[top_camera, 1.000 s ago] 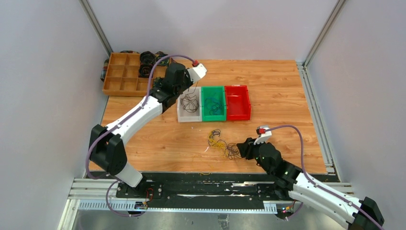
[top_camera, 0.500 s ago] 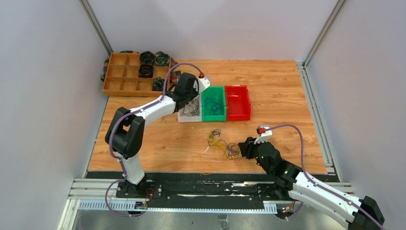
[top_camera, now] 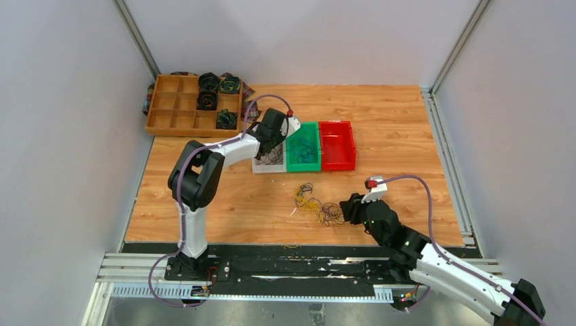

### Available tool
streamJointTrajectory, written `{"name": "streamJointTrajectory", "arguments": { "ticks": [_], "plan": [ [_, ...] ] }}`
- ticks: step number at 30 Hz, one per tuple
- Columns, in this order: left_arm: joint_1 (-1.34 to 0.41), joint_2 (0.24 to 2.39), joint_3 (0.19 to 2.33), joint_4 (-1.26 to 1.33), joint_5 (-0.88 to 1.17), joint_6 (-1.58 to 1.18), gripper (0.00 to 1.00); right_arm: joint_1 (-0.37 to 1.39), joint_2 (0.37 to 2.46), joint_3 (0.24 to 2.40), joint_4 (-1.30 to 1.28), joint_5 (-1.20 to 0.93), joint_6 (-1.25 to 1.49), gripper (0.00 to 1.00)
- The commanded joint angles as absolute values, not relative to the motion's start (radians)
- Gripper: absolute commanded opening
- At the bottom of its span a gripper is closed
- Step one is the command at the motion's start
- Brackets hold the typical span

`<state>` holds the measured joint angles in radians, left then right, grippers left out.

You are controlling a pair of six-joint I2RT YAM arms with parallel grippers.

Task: Untangle the cables
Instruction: Place the cable in the bin.

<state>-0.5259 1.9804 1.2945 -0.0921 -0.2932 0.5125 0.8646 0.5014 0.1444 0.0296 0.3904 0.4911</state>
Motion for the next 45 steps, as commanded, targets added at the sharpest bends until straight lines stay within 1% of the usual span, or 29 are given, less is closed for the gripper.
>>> {"name": "streamJointTrajectory", "arguments": {
  "ticks": [1,3,5,8,11,13,14,19,23,27,29,31,34,37,38,40,45],
  "plan": [
    [-0.516,1.963,1.442,-0.221,-0.275,0.473,0.08,0.853,0.499,0.217,-0.025,0.417,0.48,0.41],
    [-0.515,1.946,1.492,-0.306,-0.243,0.461,0.22,0.846,0.512,0.243,-0.061,0.412,0.484,0.41],
    [-0.514,1.922,1.524,-0.367,-0.215,0.46,0.43,0.842,0.53,0.265,-0.094,0.405,0.493,0.42],
    [-0.513,1.88,1.573,-0.462,-0.184,0.466,0.65,0.837,0.59,0.312,-0.182,0.415,0.53,0.48],
    [-0.507,1.841,1.637,-0.6,-0.136,0.463,0.82,0.836,0.633,0.361,-0.253,0.395,0.568,0.52],
    [-0.506,1.814,1.674,-0.677,-0.1,0.465,0.91,0.837,0.634,0.359,-0.243,0.351,0.577,0.53],
    [-0.506,1.8,1.691,-0.714,-0.085,0.462,0.94,0.836,0.631,0.349,-0.228,0.329,0.575,0.52],
    [-0.506,1.707,1.72,-0.822,-0.027,0.453,1.0,0.835,0.67,0.322,-0.241,0.279,0.617,0.5],
    [-0.506,1.617,1.691,-0.828,-0.002,0.436,0.98,0.835,0.718,0.287,-0.276,0.239,0.679,0.48],
    [-0.507,1.551,1.666,-0.827,0.036,0.426,0.98,0.835,0.717,0.241,-0.272,0.236,0.729,0.44],
    [-0.506,1.528,1.653,-0.827,0.065,0.437,0.98,0.835,0.701,0.219,-0.235,0.251,0.738,0.39],
    [-0.506,1.514,1.639,-0.828,0.085,0.447,0.98,0.831,0.67,0.198,-0.191,0.266,0.742,0.3],
    [-0.509,1.506,1.629,-0.847,0.116,0.455,0.98,0.812,0.617,0.181,-0.134,0.267,0.733,0.19],
    [-0.508,1.503,1.637,-0.871,0.154,0.453,0.98,0.791,0.567,0.204,-0.156,0.278,0.703,0.03],
    [-0.508,1.501,1.642,-0.879,0.166,0.451,0.99,0.787,0.55,0.219,-0.169,0.287,0.695,0.01],
    [-0.509,1.497,1.65,-0.89,0.205,0.446,1.0,0.781,0.512,0.253,-0.22,0.308,0.658,0.01],
    [-0.533,1.487,1.648,-0.915,0.282,0.441,0.97,0.773,0.46,0.339,-0.293,0.33,0.604,0.01]
  ]
}}
